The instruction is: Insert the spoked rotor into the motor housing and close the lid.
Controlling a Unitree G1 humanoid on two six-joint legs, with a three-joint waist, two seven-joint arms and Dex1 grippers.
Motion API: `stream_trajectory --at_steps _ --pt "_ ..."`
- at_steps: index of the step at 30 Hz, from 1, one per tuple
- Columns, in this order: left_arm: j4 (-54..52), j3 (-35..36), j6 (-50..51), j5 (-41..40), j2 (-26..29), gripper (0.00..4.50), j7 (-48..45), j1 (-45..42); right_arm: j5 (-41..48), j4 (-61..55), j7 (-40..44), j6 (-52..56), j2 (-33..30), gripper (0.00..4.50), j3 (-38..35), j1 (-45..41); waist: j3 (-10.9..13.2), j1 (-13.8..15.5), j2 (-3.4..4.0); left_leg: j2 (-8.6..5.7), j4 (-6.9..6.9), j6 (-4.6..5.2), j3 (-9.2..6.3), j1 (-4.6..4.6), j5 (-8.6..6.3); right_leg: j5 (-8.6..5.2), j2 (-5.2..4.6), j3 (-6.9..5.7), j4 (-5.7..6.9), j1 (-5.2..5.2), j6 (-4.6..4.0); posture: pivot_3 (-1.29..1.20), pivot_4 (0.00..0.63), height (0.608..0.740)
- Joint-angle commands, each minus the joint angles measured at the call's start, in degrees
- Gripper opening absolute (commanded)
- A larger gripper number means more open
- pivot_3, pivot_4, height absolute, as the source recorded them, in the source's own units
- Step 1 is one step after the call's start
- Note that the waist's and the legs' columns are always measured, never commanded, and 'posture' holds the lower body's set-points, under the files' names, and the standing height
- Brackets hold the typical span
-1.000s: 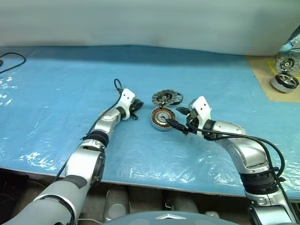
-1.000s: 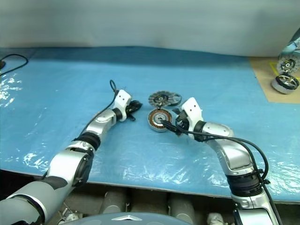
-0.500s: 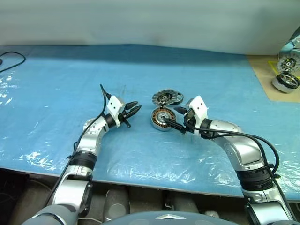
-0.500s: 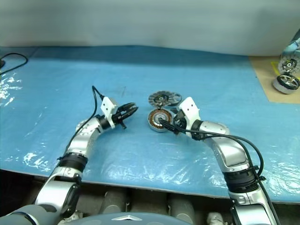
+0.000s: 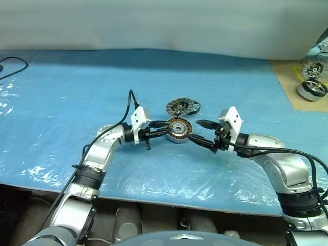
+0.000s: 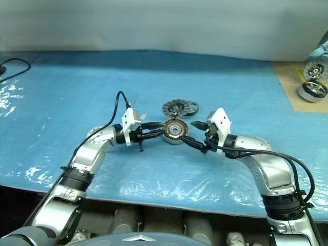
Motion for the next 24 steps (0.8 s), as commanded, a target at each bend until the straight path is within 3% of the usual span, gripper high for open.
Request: stream_trajectory --at_steps 1,7,24 --pt "3.94 -0.67 -2.6 1.26 -1.0 0.78 0.03 -3.49 3.07 -5.11 2.57 0.24 -1.62 3.79 -0.48 1.9 0.0 0.06 0.0 0.0 0.0 0.0 0.0 0.02 0.0 0.0 0.0 0.0 0.01 0.0 0.0 0.0 0.15 0.74" --pt "11.19 -2.33 -5.92 4.66 -2.4 0.78 0.21 -7.53 0.93 -5.98 3.07 -1.27 -3.95 3.79 1.17 3.82 0.0 0.08 0.01 -0.02 0.01 -0.01 0.0 -0.02 0.01 0.01 0.0 0.0 -0.01 0.0 0.01 0.0 0.15 0.74" --pt "24.48 -4.8 -9.69 12.16 -7.35 0.78 6.01 -12.82 -1.74 -4.54 -2.36 -1.84 -0.58 3.79 3.33 3.44 0.0 0.25 0.0 -0.03 0.09 -0.01 -0.03 -0.03 0.02 0.01 -0.01 -0.01 0.08 0.02 0.01 0.0 0.15 0.74"
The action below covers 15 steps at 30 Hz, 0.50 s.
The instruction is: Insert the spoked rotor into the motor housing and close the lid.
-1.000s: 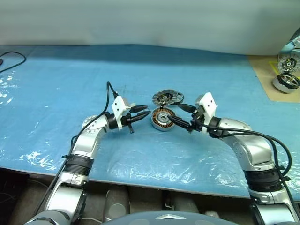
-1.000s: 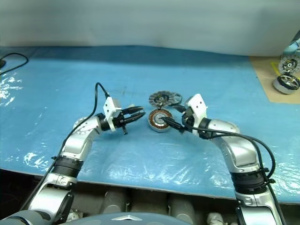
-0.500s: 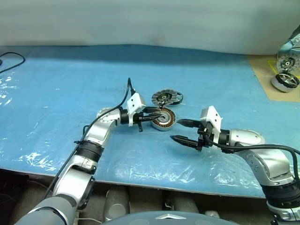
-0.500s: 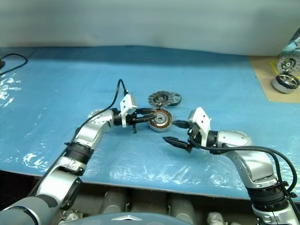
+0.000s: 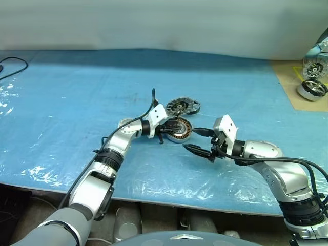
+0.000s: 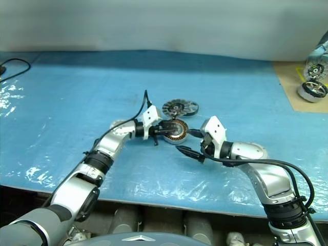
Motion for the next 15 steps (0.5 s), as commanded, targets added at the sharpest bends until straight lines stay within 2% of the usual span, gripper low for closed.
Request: stream_trajectory --at_steps 1,15 --pt "1.39 -0.71 -1.48 1.69 -0.37 0.78 0.84 -1.65 -0.35 -0.91 -0.34 -1.62 0.05 3.79 -0.43 0.61 0.0 0.02 0.0 0.0 0.01 0.0 0.0 0.01 0.0 0.0 0.0 0.0 0.0 0.02 0.0 0.0 0.15 0.74" --pt "3.01 -1.21 -0.13 2.88 -1.02 0.78 -0.21 -2.31 -3.39 -0.03 -1.55 -3.61 0.8 3.79 0.7 2.01 0.0 0.04 0.0 0.0 0.05 0.02 -0.01 0.07 -0.01 0.0 -0.01 0.0 0.03 0.08 0.0 0.0 0.15 0.74"
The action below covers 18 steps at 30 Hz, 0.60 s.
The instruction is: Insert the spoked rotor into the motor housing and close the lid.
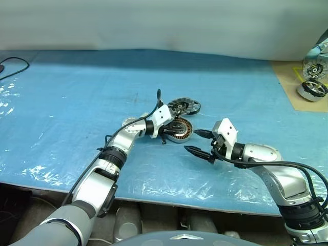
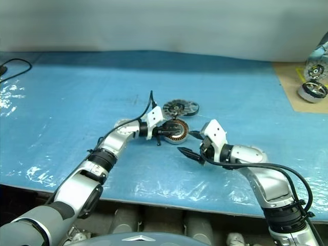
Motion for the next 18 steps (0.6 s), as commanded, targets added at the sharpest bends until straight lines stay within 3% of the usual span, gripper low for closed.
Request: stream_trajectory --at_steps 1,18 --pt "0.29 -0.79 0.8 1.03 0.2 0.78 -0.21 -0.14 -0.48 -0.15 -0.39 -1.42 0.39 3.79 0.16 0.05 0.0 0.0 0.0 0.0 0.0 0.0 0.0 0.0 0.0 0.0 0.0 0.0 0.0 0.0 0.0 0.0 0.15 0.74" --pt "-2.66 -1.05 4.54 1.17 0.82 0.78 0.22 2.03 -2.04 1.55 -0.46 -2.54 0.67 3.79 0.96 -1.33 0.0 -0.06 0.0 0.0 -0.01 0.0 0.0 0.03 0.0 0.0 0.0 0.0 0.0 0.03 0.0 0.0 0.15 0.74"
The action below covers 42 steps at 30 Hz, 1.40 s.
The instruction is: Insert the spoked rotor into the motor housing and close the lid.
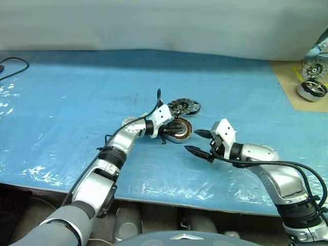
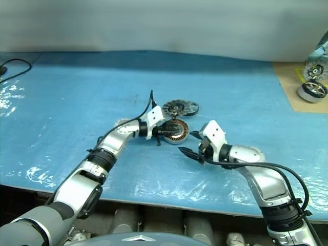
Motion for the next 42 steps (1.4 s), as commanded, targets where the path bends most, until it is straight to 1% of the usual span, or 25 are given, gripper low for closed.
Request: stream_trajectory --at_steps 1,8,9,10,14,18,22,26,29,34,37,38,42 --pt "-0.56 -1.38 0.43 1.22 0.62 0.78 -0.42 1.83 -0.08 -0.45 0.13 -1.24 0.25 3.79 -0.05 -0.71 0.0 -0.01 0.0 0.0 0.0 0.0 0.0 0.0 0.0 0.0 0.0 0.0 0.0 0.0 0.0 0.0 0.15 0.74" --pt "-1.02 -1.71 0.62 1.24 0.98 0.78 -0.9 2.44 -0.37 -0.31 0.18 -1.31 0.11 3.79 0.38 -0.87 0.0 -0.01 0.0 0.0 0.0 0.0 0.0 0.0 0.0 0.0 0.0 0.0 0.0 0.0 0.0 0.0 0.15 0.74" --pt "-0.83 -1.62 0.59 1.22 1.08 1.42 -0.86 2.36 -0.41 -0.29 0.2 -1.29 0.09 3.79 0.42 -0.91 0.0 -0.01 0.0 0.0 0.0 0.0 0.0 0.01 0.0 0.0 0.0 0.0 0.0 0.01 0.0 0.0 0.15 0.74" --pt "-0.74 -1.65 0.36 1.36 1.27 1.64 -0.85 2.31 -0.43 -0.26 0.2 -1.25 0.11 3.79 0.46 -1.01 0.0 -0.02 0.0 0.01 0.0 0.01 0.0 0.02 0.0 0.0 0.0 0.0 0.0 0.01 0.0 0.0 0.15 0.74" --pt "-0.91 -1.56 -0.31 1.62 1.73 2.98 -0.2 2.26 -0.38 -0.22 0.24 -1.04 0.22 3.79 0.54 -1.37 0.0 -0.02 0.0 0.01 0.0 0.01 0.0 0.02 -0.01 0.0 0.0 0.0 0.0 0.01 0.0 0.0 0.15 0.74" --pt "-2.8 -0.52 -0.13 0.33 2.33 2.98 -0.44 2.54 -0.29 -0.23 0.29 -0.96 0.29 3.79 0.52 -1.54 0.0 -0.05 0.01 0.01 -0.01 0.0 0.0 0.02 -0.01 0.0 0.0 0.0 -0.01 0.01 0.0 0.0 0.15 0.74" --pt "-9.02 0.37 0.55 -2.13 3.53 2.98 -2.5 4.57 0.05 -0.38 0.23 -0.82 0.49 3.79 0.17 -1.81 0.0 -0.24 0.01 0.03 -0.03 0.0 0.0 0.02 0.0 0.0 0.02 0.0 -0.01 -0.01 0.0 0.0 0.15 0.74" --pt "-16.88 2.06 1.19 -6.11 5.13 2.98 -4.2 7.63 3.26 -0.59 -0.41 0.34 2.41 3.79 -2.44 -4.1 0.0 -0.24 0.01 0.02 -0.06 0.0 0.01 -0.04 -0.01 -0.01 0.02 0.0 -0.02 -0.08 -0.01 0.0 0.15 0.74" --pt "-21.28 3.31 3.15 -8.14 6.54 3.02 -4.1 9.57 4.3 0.32 0.48 0.47 2.85 3.15 -2.17 -5.72 0.0 -0.14 0.01 0.02 -0.04 0.01 0.01 -0.04 -0.01 -0.01 0.01 0.0 0.0 -0.08 -0.02 0.0 0.15 0.74" --pt "-29.05 4.87 6.9 -12.33 8.37 3.02 -4.38 13.0 2.02 4.01 0.96 -1.05 4.48 1.39 0.98 -9.0 0.0 -0.27 0.01 0.02 -0.05 -0.02 0.02 -0.05 0.0 -0.01 0.01 0.0 -0.01 -0.08 -0.02 0.0 0.15 0.74" --pt "-32.53 5.75 8.53 -14.37 9.59 3.02 -4.51 15.29 0.88 6.8 2.67 -2.28 4.99 0.27 3.21 -10.76 0.0 -0.35 0.02 0.03 -0.06 -0.02 0.03 -0.05 0.0 -0.01 0.01 0.0 -0.01 -0.1 -0.02 0.0 0.15 0.74" --pt "-33.12 6.06 8.86 -14.59 10.05 3.02 -4.36 16.03 0.37 7.85 2.94 -2.85 5.3 0.03 3.87 -11.38 0.0 -0.46 0.02 0.03 -0.06 -0.02 0.04 -0.04 0.0 -0.01 0.01 0.0 -0.01 -0.1 -0.02 0.0 0.15 0.74" --pt "-34.94 6.53 10.09 -15.77 12.5 3.02 -5.02 19.18 -1.56 13.68 0.4 -3.69 8.27 0.03 4.02 -15.13 -0.01 -1.18 0.04 0.03 -0.04 -0.02 0.04 -0.02 0.01 -0.01 0.02 0.0 0.04 -0.1 -0.03 0.0 0.15 0.74"
